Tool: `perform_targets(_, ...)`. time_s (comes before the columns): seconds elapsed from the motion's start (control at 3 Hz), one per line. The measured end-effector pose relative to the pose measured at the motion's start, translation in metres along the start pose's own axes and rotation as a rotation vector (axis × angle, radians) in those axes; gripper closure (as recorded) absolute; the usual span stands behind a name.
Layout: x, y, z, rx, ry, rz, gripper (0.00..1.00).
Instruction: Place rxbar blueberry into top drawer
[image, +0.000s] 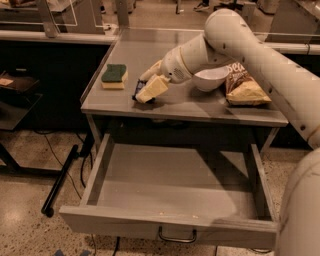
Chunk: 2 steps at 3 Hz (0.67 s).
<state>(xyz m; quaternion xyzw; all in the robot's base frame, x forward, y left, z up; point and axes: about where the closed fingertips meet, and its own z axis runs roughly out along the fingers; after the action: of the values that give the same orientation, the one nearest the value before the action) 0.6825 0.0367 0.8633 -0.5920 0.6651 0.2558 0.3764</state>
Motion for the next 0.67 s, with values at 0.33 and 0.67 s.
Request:
perform_targets(0.33,-0.002,0.026,-0.020,0.031,-0.040,0.039,1.00)
perform_targets(0.67,0.003,0.075,-0.048,0.119,-0.069,0.109,1.00)
